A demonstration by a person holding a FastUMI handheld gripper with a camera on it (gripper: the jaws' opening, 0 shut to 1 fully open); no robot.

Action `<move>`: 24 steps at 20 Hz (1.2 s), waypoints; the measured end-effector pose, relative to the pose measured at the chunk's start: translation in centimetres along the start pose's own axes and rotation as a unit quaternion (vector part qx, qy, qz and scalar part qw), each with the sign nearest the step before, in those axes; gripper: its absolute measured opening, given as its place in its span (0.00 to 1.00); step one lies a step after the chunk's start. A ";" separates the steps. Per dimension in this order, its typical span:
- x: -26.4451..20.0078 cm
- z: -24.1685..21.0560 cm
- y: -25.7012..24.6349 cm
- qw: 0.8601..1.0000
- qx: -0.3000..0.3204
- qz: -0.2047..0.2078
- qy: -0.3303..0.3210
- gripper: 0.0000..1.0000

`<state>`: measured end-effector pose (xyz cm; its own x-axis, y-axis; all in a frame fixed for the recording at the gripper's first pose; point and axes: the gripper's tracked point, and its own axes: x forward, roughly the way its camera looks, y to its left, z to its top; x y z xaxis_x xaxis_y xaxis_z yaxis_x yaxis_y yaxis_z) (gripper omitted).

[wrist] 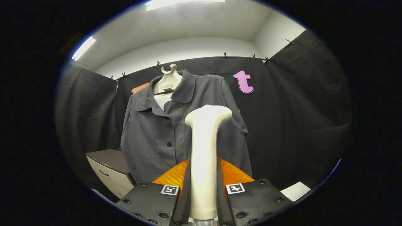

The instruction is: Iron the clothes twice with a garment steamer, once on the left side and once on the right side.

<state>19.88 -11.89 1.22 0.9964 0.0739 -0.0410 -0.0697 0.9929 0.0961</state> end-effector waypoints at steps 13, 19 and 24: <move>0.5 -4.9 -0.3 1.000 0.003 -0.016 0.025 0.41; -0.9 -8.1 -0.6 0.999 -0.006 -0.026 0.039 0.41; -2.0 -11.9 -0.6 0.997 0.004 -0.028 0.066 0.41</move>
<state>17.38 -11.51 -10.63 0.9836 0.0307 -0.1779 -0.0133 0.9951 0.0978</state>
